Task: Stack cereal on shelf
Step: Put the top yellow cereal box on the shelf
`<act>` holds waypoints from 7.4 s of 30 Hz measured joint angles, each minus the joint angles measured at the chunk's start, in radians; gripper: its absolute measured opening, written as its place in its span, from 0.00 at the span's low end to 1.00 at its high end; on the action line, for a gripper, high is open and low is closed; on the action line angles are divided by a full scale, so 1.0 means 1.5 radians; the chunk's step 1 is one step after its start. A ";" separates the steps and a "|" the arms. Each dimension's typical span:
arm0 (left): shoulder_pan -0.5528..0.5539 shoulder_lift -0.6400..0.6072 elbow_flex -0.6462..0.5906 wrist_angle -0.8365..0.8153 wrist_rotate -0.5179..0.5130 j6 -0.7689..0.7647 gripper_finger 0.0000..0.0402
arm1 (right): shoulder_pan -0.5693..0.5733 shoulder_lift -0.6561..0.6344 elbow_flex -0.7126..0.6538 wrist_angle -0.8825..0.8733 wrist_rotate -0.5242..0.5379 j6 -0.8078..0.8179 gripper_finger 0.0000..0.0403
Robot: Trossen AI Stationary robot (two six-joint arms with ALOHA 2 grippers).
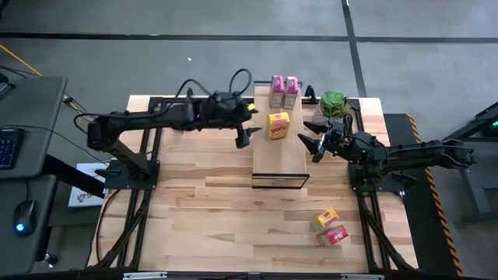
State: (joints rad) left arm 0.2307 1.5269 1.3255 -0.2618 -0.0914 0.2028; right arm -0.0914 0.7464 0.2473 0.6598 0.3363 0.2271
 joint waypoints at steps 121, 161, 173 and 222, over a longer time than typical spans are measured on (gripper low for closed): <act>0.060 0.196 -0.072 0.433 0.083 -0.204 0.00 | -0.026 0.252 0.232 -0.312 0.166 -0.018 0.00; 0.064 0.149 -0.174 0.398 0.081 -0.201 0.00 | -0.019 0.242 0.204 -0.136 0.097 -0.059 0.00; 0.065 0.149 -0.174 0.408 0.081 -0.203 0.00 | -0.022 0.256 0.204 -0.156 0.085 -0.038 0.00; 0.074 0.072 -0.173 0.306 0.090 -0.167 0.00 | -0.004 0.186 0.284 -0.667 0.289 0.148 0.00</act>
State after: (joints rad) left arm 0.3419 1.6348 1.0664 0.1977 0.0432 -0.0479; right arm -0.0978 1.0260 0.6727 -0.3406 0.7697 0.4485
